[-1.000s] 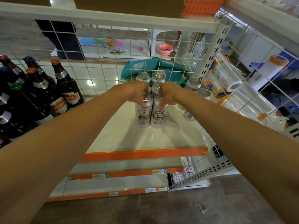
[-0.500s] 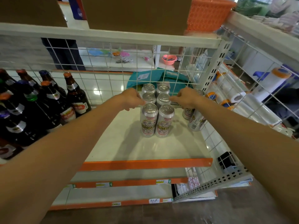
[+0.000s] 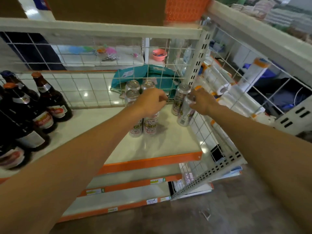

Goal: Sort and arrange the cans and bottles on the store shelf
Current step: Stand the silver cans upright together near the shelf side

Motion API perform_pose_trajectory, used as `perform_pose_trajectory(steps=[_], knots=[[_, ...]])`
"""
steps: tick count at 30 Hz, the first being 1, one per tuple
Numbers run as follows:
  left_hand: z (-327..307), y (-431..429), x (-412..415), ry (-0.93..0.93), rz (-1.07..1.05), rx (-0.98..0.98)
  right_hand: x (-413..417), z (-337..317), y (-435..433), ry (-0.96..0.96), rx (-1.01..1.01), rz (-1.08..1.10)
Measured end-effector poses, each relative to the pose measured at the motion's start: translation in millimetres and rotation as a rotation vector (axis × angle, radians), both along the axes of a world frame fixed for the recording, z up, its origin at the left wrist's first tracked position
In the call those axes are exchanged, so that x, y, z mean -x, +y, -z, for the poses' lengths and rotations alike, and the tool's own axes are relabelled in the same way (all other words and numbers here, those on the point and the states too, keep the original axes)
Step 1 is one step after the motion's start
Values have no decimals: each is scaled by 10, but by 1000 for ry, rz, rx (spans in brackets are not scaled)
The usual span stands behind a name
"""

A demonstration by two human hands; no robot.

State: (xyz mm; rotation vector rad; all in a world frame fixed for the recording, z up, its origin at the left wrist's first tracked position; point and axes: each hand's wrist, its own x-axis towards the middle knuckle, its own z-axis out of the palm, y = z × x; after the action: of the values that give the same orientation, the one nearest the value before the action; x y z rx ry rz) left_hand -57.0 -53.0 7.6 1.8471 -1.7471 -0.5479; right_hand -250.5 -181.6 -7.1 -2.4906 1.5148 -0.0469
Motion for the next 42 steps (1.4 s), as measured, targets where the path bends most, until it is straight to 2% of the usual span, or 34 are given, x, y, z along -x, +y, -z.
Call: perform_pose_trajectory(steps=[5, 10, 15, 20, 25, 27, 31, 34, 39, 42], knots=[[118, -103, 297, -164, 93, -40, 39, 31, -98, 63, 6, -53], [148, -161, 381, -133, 12, -68, 45, -44, -141, 106, -3, 18], [171, -181, 371, -163, -28, -93, 46, -4, -96, 89, -156, 57], [163, -91, 392, -161, -69, -38, 81, -78, 12, 135, -132, 14], [105, 74, 459, -121, -89, 32, 109, -155, 185, 229, -179, -107], [83, 154, 442, -105, -73, -44, 72, -213, 286, 288, -208, -203], [107, 344, 369, -126, 15, -334, -66, -361, 582, 356, -210, -424], [235, 525, 282, -140, 65, -391, -183, -374, 795, 367, -178, -484], [378, 798, 32, -47, 117, -413, -485, -297, 1083, 306, -174, -563], [472, 939, -179, 119, 69, -389, -668, -260, 1244, 305, -113, -634]])
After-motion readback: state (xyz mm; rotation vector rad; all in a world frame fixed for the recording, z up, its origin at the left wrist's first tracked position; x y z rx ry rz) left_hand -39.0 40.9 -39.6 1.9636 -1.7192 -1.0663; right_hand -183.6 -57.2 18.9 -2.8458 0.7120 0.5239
